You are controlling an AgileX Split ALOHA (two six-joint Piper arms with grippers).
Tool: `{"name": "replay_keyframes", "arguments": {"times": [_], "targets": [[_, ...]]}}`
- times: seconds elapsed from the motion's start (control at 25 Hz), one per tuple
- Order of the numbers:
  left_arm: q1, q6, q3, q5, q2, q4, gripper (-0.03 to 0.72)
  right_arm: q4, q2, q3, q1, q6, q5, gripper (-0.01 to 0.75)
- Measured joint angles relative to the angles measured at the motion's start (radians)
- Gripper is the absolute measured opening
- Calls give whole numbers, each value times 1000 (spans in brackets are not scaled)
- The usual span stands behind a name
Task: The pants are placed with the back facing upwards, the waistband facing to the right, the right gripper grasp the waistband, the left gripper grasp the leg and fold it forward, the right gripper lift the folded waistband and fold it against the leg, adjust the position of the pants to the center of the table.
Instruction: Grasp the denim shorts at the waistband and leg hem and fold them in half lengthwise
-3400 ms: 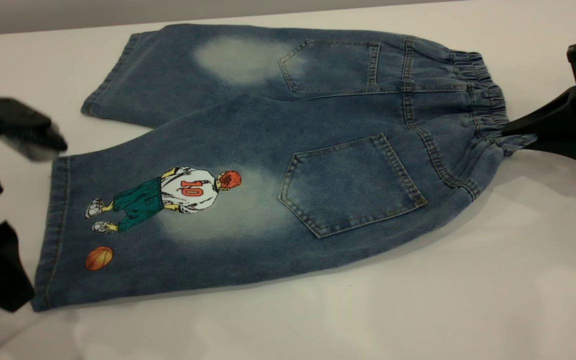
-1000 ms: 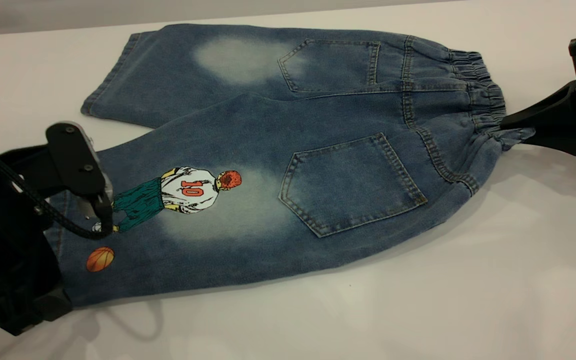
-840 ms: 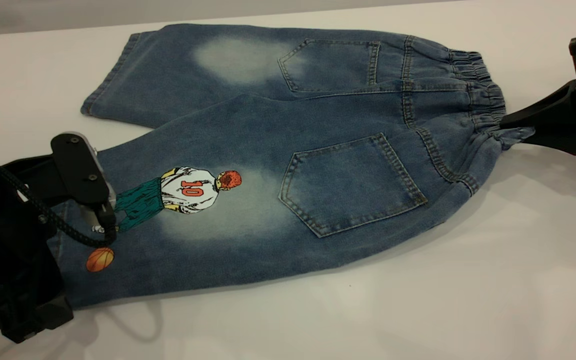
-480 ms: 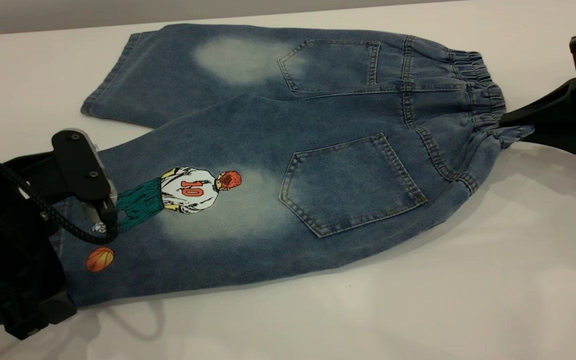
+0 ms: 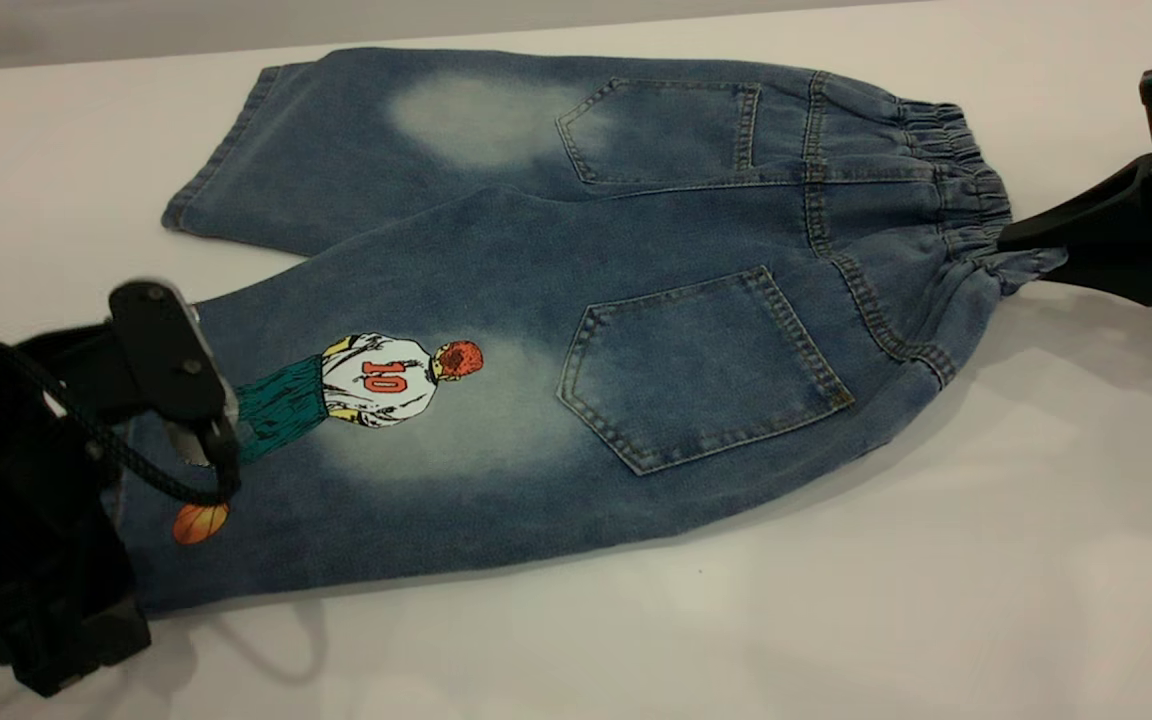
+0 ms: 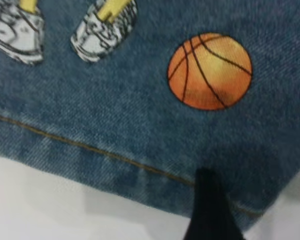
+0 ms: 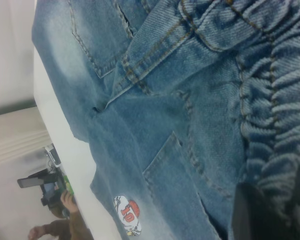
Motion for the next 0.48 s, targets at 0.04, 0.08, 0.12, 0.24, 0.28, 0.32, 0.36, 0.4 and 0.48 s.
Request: {"name": "replay_keyframes", "arguments": {"times": [0.04, 0.08, 0.12, 0.24, 0.28, 0.32, 0.36, 0.4, 0.48], "targets": [[0, -2, -1, -2, 8, 0, 396, 0, 0, 0, 0, 0, 4, 46], [0, -2, -1, -4, 11, 2, 377, 0, 0, 0, 0, 0, 8, 46], [0, -2, -1, -5, 11, 3, 356, 0, 0, 0, 0, 0, 13, 46], [0, -2, -1, -6, 11, 3, 237, 0, 0, 0, 0, 0, 30, 46], [0, -2, -1, -7, 11, 3, 183, 0, 0, 0, 0, 0, 36, 46], [0, -2, -1, -7, 11, 3, 126, 0, 0, 0, 0, 0, 36, 46], [0, -2, -1, -5, 11, 3, 81, 0, 0, 0, 0, 1, 36, 46], [0, -2, -1, -2, 11, 3, 59, 0, 0, 0, 0, 2, 35, 46], [0, -2, -1, 8, -1, 3, 41, 0, 0, 0, 0, 2, 35, 46]]}}
